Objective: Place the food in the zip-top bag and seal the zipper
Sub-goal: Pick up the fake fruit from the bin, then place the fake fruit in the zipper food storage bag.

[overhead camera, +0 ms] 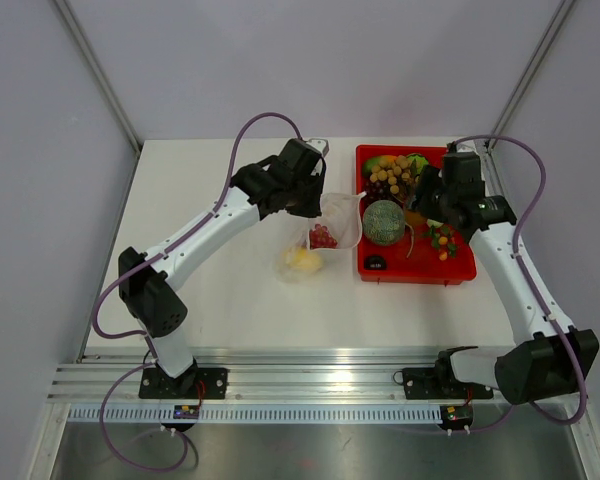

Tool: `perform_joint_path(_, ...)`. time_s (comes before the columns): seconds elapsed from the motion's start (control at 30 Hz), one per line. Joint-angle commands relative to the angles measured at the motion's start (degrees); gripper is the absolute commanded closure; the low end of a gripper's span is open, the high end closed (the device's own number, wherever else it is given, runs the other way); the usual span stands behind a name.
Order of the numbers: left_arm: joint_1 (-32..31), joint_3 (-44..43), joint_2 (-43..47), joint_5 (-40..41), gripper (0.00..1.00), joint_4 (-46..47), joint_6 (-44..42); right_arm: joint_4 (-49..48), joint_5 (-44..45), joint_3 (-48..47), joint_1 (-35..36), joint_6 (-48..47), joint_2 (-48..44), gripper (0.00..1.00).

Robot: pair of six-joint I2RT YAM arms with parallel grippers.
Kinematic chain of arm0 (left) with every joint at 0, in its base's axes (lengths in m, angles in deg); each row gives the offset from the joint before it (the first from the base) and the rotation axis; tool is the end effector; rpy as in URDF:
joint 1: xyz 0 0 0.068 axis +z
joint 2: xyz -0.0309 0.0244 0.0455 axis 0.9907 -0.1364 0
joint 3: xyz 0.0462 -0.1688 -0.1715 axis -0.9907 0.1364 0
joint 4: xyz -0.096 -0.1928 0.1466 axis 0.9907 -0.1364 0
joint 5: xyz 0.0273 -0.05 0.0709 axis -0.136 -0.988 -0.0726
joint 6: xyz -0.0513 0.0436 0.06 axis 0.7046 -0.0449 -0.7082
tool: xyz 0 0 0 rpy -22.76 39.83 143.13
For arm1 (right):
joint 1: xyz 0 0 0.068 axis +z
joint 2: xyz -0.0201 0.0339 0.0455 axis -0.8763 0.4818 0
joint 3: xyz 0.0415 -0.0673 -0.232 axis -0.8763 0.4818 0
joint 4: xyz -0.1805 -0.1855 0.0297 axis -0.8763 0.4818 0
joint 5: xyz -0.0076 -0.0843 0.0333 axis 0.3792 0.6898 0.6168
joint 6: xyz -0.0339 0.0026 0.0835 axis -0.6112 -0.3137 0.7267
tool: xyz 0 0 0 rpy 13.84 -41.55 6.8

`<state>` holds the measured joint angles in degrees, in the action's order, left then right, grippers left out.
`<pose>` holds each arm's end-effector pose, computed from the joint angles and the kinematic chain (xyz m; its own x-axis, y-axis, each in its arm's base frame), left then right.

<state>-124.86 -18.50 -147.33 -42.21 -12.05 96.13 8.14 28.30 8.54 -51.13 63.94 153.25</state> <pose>0.3046 -0.2760 0.2993 -0.7624 0.1267 -0.6346 0.3662 0.8930 -0.2616 0.3082 0.0466 0.2851 -0.6451 0.2756 -0.7127 0.1603 0.9607 0.2264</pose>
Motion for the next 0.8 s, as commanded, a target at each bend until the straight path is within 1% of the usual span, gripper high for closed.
perform_joint_path(0.0,0.3,-2.6,0.7,-1.0,1.0,1.6,-0.9,0.2,-6.5,-7.2,0.9,0.2,-2.7,0.62)
perform_joint_path(0.07,0.3,-2.6,0.6,-1.0,1.0,1.7,-0.8,-0.1,-7.2,-8.9,2.9,1.2,-2.2,0.62)
perform_joint_path(0.1,0.3,-2.6,0.7,-1.1,1.0,1.8,-0.8,0.1,-6.7,-9.7,6.2,1.3,-1.9,0.62)
perform_joint_path(0.17,0.3,-2.4,0.7,-1.2,1.0,1.8,-0.5,0.4,-3.7,-12.2,9.9,1.9,-0.9,0.62)
perform_joint_path(0.2,0.3,-2.3,0.7,-1.3,1.0,1.8,-0.6,0.4,-3.0,-13.3,13.4,2.1,-0.6,0.62)
perform_joint_path(0.27,0.3,-2.2,0.8,-1.4,1.0,1.8,-0.6,-0.3,-2.5,-13.7,15.5,3.1,0.2,0.62)
perform_joint_path(0.43,0.3,-2.2,0.8,-1.4,1.0,1.6,-0.6,-4.3,-5.4,-10.9,19.6,6.1,1.6,0.62)
perform_joint_path(0.47,0.3,-2.2,0.9,-1.5,1.0,1.8,-0.7,-4.7,-5.4,-10.6,20.1,6.2,2.8,0.6)
perform_joint_path(0.5,0.3,-2.2,0.8,-1.6,1.0,1.8,-0.5,-4.7,-5.5,-10.4,20.8,6.2,3.4,0.53)
perform_joint_path(0.53,0.3,-2.2,0.8,-1.8,1.0,1.9,-0.4,-4.7,-6.9,-10.6,21.0,6.0,5.0,0.42)
perform_joint_path(0.57,0.3,-2.2,0.8,-1.8,1.0,1.8,-0.4,-3.4,-7.1,-11.1,21.5,5.9,5.8,0.25)
perform_joint_path(0.6,0.3,-2.2,0.8,-1.9,1.0,1.9,-0.3,-2.8,-6.7,-11.8,21.7,5.2,6.3,0.2)
perform_joint_path(0.67,0.3,-2.2,0.8,-2.0,1.0,2.1,-0.2,-1.9,-6.0,-12.4,21.9,4.9,6.7,0.14)
perform_joint_path(0.77,0.3,-2.3,0.7,-2.0,1.0,2.1,-0.2,-1.2,-2.2,-12.7,21.9,4.1,5.3,0.12)
